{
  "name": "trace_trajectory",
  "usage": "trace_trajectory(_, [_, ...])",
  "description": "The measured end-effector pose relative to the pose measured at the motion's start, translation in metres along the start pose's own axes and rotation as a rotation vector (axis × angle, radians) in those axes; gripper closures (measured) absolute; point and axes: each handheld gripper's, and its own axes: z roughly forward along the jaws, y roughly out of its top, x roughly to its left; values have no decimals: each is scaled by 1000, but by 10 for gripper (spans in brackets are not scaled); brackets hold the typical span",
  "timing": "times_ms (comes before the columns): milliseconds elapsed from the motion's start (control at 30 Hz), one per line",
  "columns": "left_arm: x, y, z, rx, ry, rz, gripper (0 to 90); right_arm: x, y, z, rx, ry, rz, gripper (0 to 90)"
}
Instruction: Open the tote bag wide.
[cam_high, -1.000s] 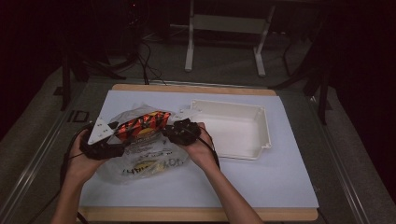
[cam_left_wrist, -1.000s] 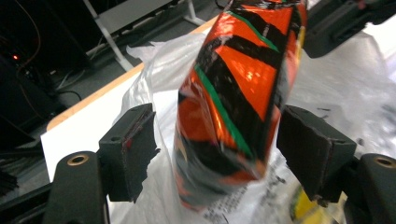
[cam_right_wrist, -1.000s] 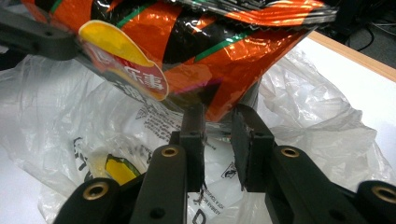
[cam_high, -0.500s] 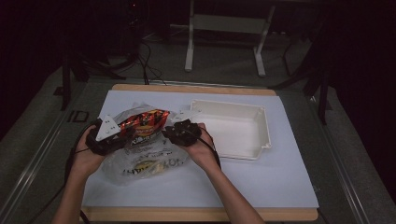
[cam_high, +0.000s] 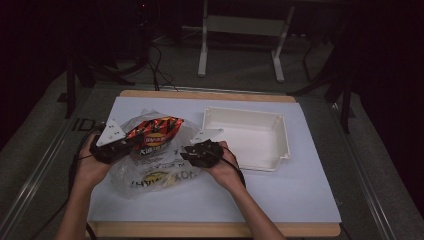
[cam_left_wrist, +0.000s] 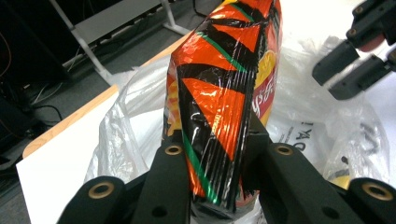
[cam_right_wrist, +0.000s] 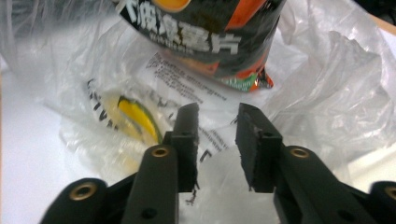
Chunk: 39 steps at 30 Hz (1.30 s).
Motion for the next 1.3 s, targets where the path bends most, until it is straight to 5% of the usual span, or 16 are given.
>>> trace_trajectory(433, [5,1,-7,-39,-12,-55,836,7,-7,-28,-30,17,-89,444])
trace_trajectory(1300, [2,27,-27,-54,-24,-52,843,12,-29,-23,18,49,-97,499])
